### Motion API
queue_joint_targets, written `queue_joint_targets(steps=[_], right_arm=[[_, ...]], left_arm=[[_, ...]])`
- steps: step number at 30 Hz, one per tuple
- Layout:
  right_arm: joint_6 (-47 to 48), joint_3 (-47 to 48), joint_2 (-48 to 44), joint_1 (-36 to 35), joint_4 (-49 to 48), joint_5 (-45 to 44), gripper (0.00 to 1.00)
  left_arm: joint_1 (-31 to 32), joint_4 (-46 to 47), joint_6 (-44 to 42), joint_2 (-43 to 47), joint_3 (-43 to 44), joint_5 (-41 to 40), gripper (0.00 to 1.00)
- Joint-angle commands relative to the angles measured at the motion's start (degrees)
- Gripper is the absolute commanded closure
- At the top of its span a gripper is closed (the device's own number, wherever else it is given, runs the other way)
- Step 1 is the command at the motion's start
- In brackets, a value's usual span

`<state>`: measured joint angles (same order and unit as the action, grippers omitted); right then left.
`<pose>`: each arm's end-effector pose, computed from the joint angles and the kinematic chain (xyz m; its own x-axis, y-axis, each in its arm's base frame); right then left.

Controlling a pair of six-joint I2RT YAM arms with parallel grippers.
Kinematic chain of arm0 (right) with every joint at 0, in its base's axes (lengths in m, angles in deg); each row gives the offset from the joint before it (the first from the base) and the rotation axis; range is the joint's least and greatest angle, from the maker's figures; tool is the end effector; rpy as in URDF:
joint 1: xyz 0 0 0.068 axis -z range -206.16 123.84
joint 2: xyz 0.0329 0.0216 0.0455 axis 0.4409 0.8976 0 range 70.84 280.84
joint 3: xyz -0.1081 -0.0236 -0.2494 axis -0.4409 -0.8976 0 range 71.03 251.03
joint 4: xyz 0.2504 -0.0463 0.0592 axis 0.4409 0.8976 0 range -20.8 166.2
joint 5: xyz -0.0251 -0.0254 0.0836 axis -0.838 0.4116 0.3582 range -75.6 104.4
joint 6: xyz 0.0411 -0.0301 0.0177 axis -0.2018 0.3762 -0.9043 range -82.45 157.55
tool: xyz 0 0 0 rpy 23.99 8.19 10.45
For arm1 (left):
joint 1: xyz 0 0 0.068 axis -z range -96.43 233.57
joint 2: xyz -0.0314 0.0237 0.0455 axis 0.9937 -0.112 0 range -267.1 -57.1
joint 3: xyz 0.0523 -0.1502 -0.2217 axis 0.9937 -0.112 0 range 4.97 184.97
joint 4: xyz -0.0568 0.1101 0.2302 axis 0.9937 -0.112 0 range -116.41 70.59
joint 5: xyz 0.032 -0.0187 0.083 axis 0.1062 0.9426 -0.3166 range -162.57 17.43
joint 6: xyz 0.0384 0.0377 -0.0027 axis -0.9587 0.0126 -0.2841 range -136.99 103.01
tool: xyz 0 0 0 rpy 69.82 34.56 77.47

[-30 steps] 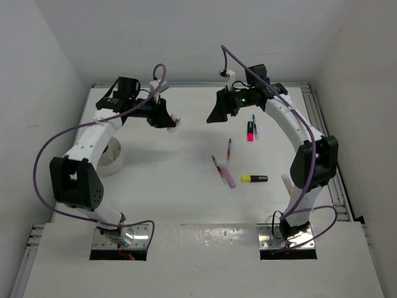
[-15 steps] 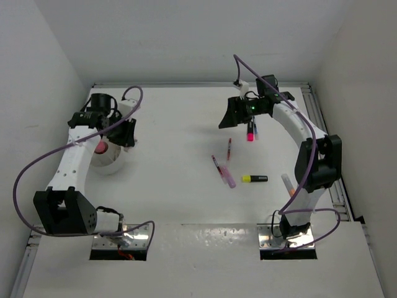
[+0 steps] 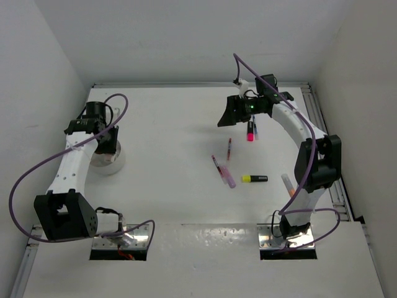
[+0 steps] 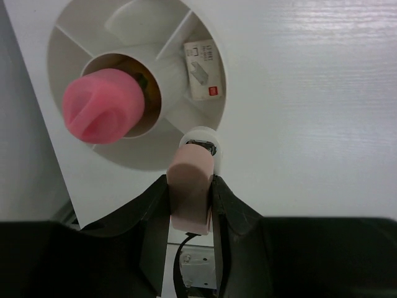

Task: Sort the stationery into containers
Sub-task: Place the stationery in the storage box.

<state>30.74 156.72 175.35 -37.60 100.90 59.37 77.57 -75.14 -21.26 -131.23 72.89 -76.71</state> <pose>0.3875 0.1041 0.2703 -0.8200 -0.0803 -0.5667 -0.4869 0.6182 0.6170 0.2477 0.0286 0.3040 -0.8854 -0.0184 -0.4644 -0.0723 0.9925 0.0985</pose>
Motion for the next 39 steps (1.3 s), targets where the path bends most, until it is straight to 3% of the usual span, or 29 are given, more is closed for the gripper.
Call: queue_joint_targets(steps=[1,12,30,35,39], right_arm=[[-0.9,0.3,-1.1,-0.5,-2.3,0.4,0.21],[-0.5,1.2,0.1,-0.7,-1.0,0.6,0.21],[-0.5,1.1,0.1,0.3,-0.9,0.6,0.21],[-0.4,1.6,0.5,0.4,-0.9,0.6,0.21],[-0.4,2.1,0.9,0.4,-0.9,0.6,0.21]], left_arm=[[-0.3,4.5,3.1,1.5,-0.8,-5.3,1.0],[0.5,9.2,2.5,-3.7,0.5,-1.6,0.98],[2.6,10.9,2.2,-9.3,3.2,-7.1,0.85],[2.6,10.7,2.1,-9.4,3.2,-6.6,0.74],[2.6,10.3,2.3,-9.5,3.0,-6.1,0.58]])
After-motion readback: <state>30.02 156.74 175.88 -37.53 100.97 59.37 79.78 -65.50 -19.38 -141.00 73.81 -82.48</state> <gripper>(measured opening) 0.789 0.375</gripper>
